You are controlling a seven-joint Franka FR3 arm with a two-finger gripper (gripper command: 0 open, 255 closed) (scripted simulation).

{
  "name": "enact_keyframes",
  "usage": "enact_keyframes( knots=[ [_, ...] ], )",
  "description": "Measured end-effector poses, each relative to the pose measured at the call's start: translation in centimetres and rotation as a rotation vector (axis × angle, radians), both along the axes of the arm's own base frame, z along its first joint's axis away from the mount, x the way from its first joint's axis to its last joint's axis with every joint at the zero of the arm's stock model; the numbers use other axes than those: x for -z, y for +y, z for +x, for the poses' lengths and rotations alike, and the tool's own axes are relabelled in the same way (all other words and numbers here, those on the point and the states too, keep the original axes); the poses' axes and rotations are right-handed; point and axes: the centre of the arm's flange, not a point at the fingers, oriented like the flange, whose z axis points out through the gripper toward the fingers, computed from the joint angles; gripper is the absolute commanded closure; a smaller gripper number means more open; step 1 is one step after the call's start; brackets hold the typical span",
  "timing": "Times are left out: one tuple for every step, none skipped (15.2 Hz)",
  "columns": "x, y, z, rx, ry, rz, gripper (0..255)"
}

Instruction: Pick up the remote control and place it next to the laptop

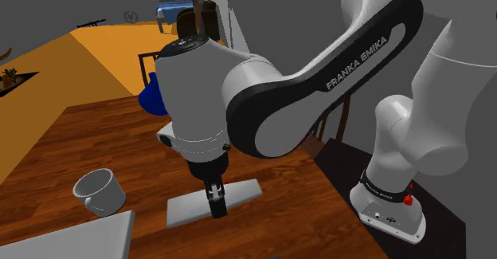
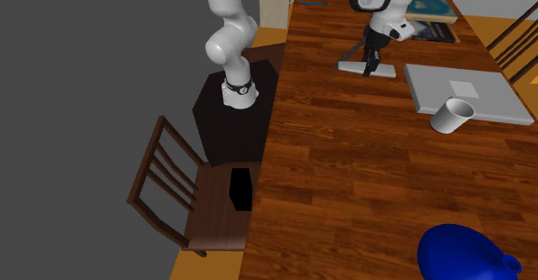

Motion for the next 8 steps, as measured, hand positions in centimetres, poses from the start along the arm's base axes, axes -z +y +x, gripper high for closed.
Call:
enact_keyframes(
  knots=[
    [0.0, 1.3, -0.8, -0.001, 0.0, 0.0, 255],
    [0.3, 2.5, -1.4, 0.0, 0.0, 0.001, 255],
    [0.3, 3.7, -2.0, 0.0, 0.0, 0.0, 255],
    [0.4, 4.9, -2.7, -0.001, 0.0, 0.001, 255],
    [0.2, 5.9, -3.4, -0.001, 0.001, 0.0, 255],
    [0.1, 6.9, -3.9, 0.0, 0.0, 0.0, 255],
    [0.1, 8.4, -4.4, -0.001, 0.0, 0.001, 255],
    [0.3, 9.5, -5.2, 0.0, 0.001, 0.001, 255]
  ],
)
